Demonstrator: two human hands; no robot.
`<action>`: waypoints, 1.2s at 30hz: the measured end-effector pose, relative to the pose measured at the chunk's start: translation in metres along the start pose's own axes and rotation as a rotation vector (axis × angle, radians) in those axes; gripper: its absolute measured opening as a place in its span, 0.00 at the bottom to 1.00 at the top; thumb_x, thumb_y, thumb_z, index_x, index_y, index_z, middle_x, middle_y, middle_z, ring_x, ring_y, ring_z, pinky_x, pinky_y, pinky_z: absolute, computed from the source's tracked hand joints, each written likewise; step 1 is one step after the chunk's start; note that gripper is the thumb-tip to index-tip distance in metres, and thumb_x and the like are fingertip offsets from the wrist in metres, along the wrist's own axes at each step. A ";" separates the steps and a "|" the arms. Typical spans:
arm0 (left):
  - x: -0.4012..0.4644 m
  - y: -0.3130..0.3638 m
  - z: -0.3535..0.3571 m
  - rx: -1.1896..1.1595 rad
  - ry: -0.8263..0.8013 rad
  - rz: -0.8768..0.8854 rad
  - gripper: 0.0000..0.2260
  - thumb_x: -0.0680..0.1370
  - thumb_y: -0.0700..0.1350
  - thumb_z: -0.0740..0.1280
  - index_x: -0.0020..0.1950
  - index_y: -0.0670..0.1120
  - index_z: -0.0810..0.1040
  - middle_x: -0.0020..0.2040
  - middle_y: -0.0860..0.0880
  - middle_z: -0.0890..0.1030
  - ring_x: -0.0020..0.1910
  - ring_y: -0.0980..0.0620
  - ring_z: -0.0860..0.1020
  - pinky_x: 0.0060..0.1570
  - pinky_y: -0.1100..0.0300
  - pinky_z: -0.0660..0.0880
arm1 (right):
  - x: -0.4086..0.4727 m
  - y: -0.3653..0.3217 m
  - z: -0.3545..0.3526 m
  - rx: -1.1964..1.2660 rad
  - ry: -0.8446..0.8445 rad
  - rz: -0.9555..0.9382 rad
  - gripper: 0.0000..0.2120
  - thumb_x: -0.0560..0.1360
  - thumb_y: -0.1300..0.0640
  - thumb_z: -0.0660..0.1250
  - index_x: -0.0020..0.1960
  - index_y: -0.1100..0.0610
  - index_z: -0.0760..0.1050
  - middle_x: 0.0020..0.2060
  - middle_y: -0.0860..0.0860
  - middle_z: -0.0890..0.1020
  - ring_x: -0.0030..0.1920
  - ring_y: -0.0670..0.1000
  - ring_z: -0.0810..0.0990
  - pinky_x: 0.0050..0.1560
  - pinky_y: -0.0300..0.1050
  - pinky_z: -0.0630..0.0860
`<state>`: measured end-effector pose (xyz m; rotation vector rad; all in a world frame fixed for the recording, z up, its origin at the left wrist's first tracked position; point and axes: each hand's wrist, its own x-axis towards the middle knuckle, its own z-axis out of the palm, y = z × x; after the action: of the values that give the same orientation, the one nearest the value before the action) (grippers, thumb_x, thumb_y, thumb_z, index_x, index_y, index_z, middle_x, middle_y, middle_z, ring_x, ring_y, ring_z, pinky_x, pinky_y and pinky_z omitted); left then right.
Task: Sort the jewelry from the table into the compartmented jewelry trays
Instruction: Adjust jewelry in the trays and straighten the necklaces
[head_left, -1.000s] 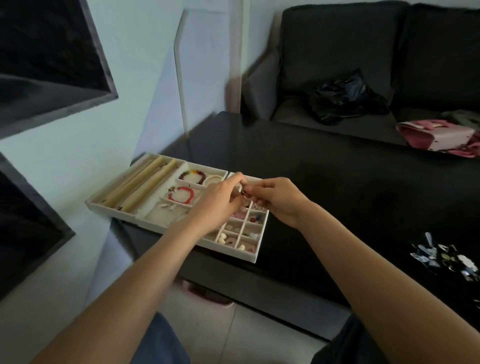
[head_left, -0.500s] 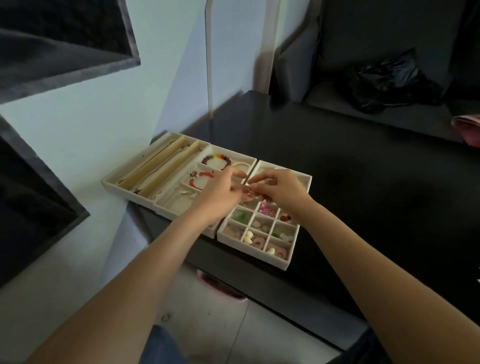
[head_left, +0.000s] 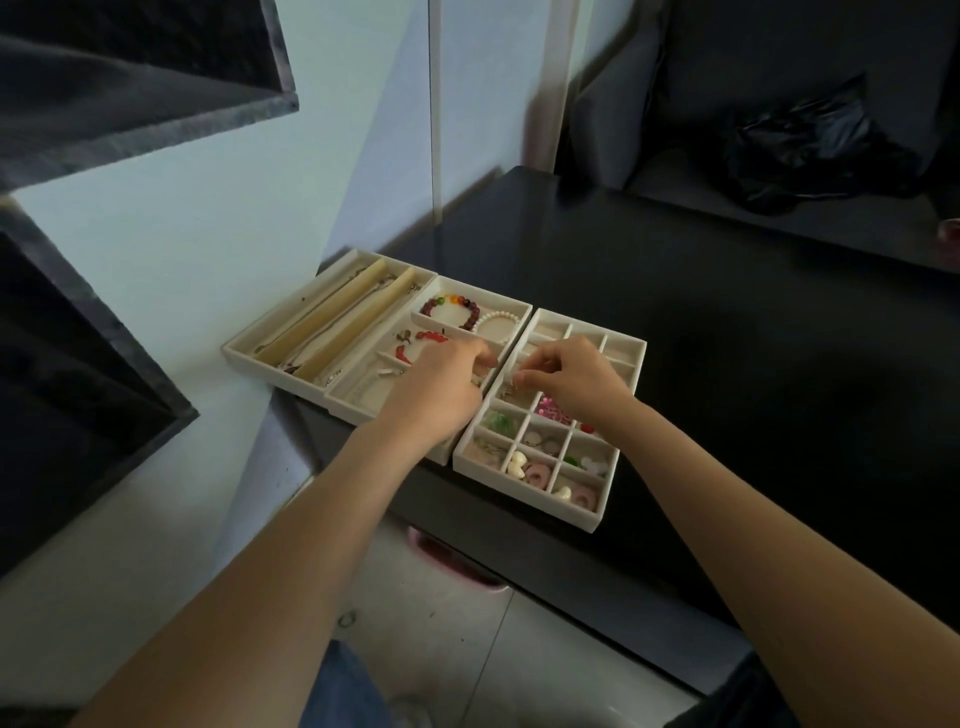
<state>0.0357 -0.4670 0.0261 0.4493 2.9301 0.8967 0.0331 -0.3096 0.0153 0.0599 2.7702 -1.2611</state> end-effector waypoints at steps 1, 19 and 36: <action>-0.001 0.000 -0.001 0.016 -0.004 0.007 0.19 0.76 0.32 0.61 0.64 0.46 0.74 0.59 0.49 0.78 0.57 0.51 0.76 0.52 0.61 0.73 | -0.001 0.000 0.001 -0.027 0.003 -0.006 0.04 0.75 0.56 0.68 0.43 0.55 0.78 0.38 0.48 0.80 0.37 0.44 0.78 0.32 0.31 0.71; -0.002 -0.008 0.003 0.294 -0.046 0.121 0.20 0.76 0.34 0.62 0.64 0.51 0.76 0.65 0.47 0.72 0.63 0.49 0.70 0.62 0.52 0.70 | 0.005 0.000 0.004 -0.196 -0.016 -0.018 0.14 0.80 0.55 0.61 0.39 0.60 0.76 0.29 0.49 0.74 0.25 0.42 0.69 0.23 0.28 0.65; -0.005 -0.007 0.002 0.294 -0.036 0.135 0.21 0.76 0.34 0.62 0.65 0.51 0.75 0.67 0.48 0.70 0.64 0.50 0.69 0.62 0.54 0.70 | -0.012 -0.006 -0.006 -0.393 -0.103 -0.090 0.12 0.80 0.59 0.58 0.58 0.57 0.79 0.49 0.48 0.80 0.37 0.41 0.75 0.32 0.30 0.69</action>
<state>0.0393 -0.4731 0.0204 0.6764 3.0371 0.4588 0.0441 -0.3090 0.0249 -0.1553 2.8976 -0.6904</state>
